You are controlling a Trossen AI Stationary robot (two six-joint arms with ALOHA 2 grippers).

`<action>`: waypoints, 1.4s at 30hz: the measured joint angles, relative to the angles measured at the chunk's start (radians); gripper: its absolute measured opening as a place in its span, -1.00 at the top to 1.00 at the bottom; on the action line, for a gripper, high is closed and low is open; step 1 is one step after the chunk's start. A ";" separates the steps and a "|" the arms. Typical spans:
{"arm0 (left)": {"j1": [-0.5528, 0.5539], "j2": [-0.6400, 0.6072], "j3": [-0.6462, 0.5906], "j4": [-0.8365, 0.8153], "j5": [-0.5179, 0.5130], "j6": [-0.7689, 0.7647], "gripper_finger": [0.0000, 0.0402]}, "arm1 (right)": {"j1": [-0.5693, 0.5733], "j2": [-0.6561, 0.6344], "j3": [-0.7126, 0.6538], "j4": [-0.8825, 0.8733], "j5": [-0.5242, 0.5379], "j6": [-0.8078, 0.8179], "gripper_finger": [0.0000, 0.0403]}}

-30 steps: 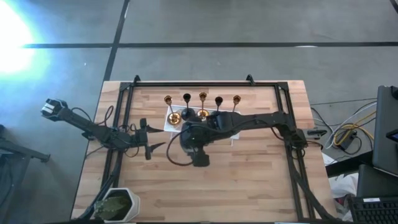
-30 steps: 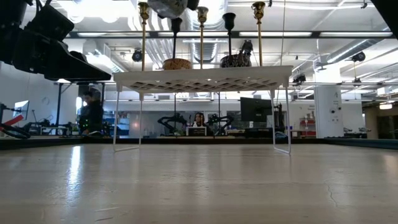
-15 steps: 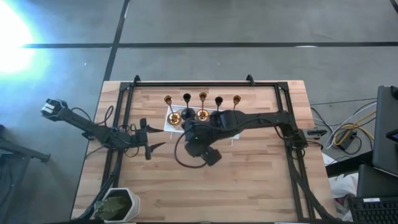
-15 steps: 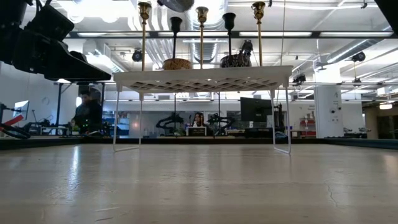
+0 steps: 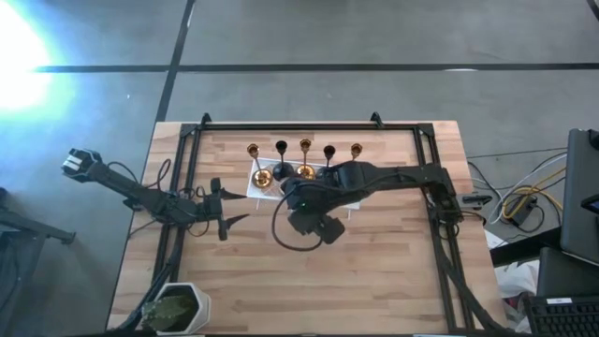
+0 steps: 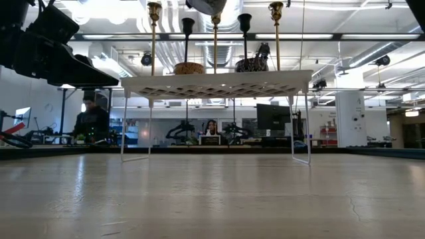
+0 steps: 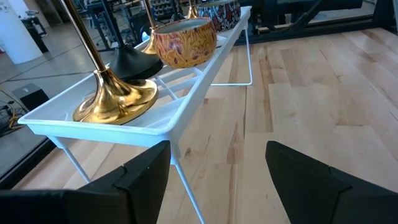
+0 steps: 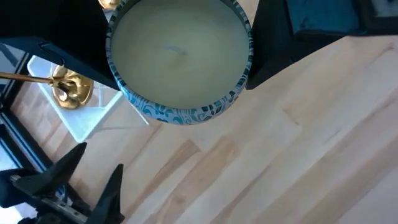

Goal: Pick & Place candle stick holders
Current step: Put the light blue scented candle on the shelf

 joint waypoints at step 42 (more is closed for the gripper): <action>0.000 0.000 0.000 0.000 0.000 0.000 -0.34 | -0.120 0.007 -0.067 -0.056 -0.114 -0.699 -0.46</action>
